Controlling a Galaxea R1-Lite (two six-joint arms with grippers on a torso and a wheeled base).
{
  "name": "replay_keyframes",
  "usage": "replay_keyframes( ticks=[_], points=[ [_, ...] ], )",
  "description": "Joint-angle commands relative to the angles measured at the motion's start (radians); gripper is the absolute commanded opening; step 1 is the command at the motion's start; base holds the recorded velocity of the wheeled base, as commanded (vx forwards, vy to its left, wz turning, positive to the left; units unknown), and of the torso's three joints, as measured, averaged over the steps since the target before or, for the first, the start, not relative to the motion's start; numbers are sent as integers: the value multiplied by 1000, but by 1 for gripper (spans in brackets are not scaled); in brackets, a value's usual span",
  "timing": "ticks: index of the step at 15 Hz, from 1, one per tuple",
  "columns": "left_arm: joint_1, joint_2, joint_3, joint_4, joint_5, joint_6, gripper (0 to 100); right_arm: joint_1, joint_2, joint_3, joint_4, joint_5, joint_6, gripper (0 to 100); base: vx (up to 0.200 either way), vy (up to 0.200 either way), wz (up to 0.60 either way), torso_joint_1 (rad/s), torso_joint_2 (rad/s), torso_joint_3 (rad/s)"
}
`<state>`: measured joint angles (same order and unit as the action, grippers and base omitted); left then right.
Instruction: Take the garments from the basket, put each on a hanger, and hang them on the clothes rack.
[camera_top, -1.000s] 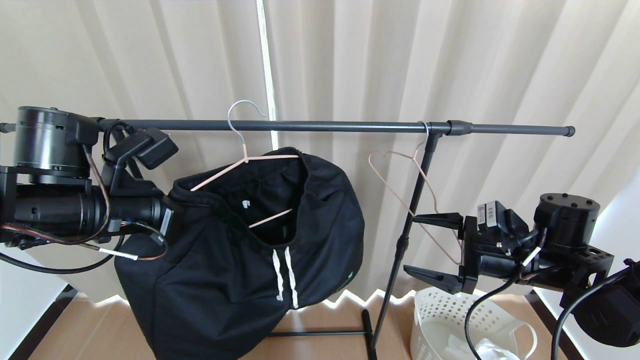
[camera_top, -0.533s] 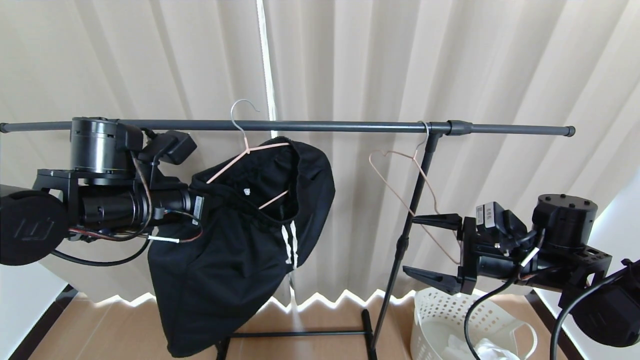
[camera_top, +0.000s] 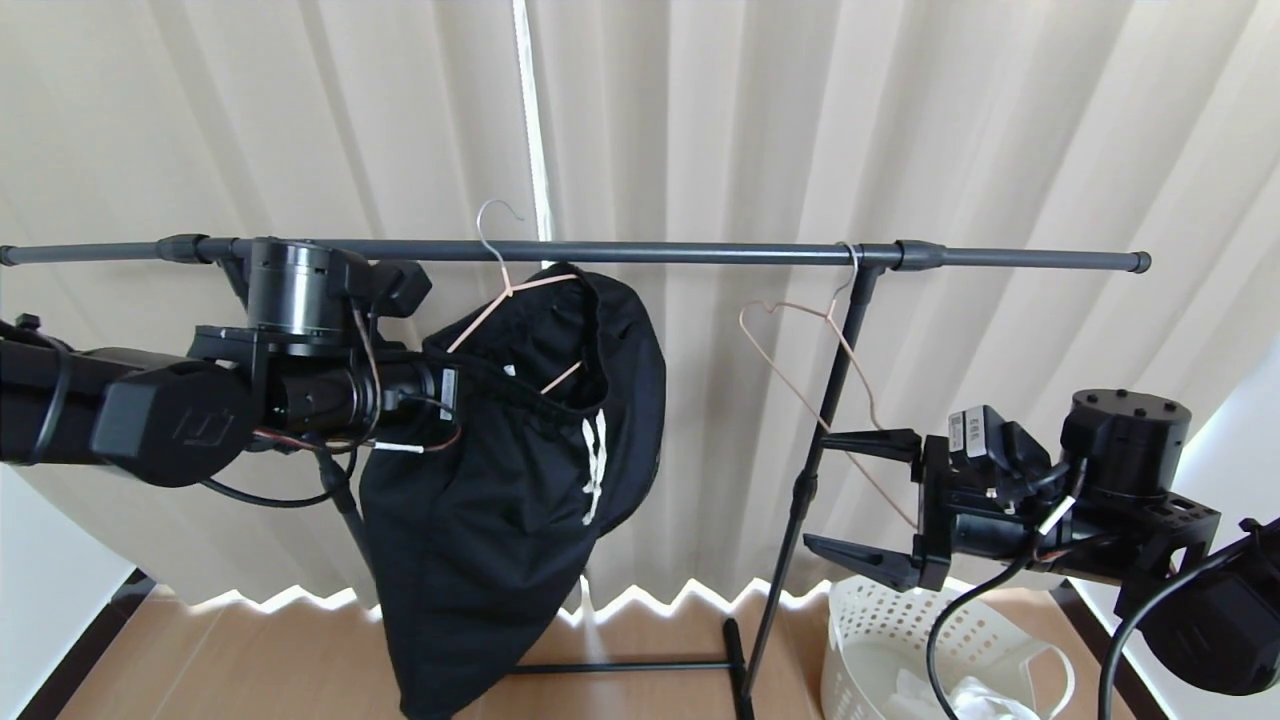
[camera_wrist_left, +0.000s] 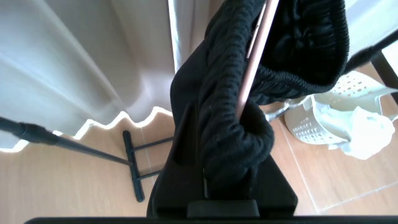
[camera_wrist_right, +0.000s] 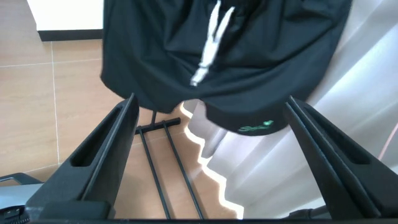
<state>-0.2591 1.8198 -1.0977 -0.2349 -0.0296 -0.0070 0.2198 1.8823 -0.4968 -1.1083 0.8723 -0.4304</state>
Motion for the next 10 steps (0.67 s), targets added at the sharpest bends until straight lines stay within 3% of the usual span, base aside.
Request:
replay_keyframes(
  ticks=[1,10],
  points=[
    [-9,69,-54,0,10,-4,0,1,1,0,-1,0,-1,100,0,0,0,0,0,0],
    [-8,145,-82,-21,11,-11,0,3,11,0,-2,0,-2,100,0,0,0,0,0,0]
  ],
)
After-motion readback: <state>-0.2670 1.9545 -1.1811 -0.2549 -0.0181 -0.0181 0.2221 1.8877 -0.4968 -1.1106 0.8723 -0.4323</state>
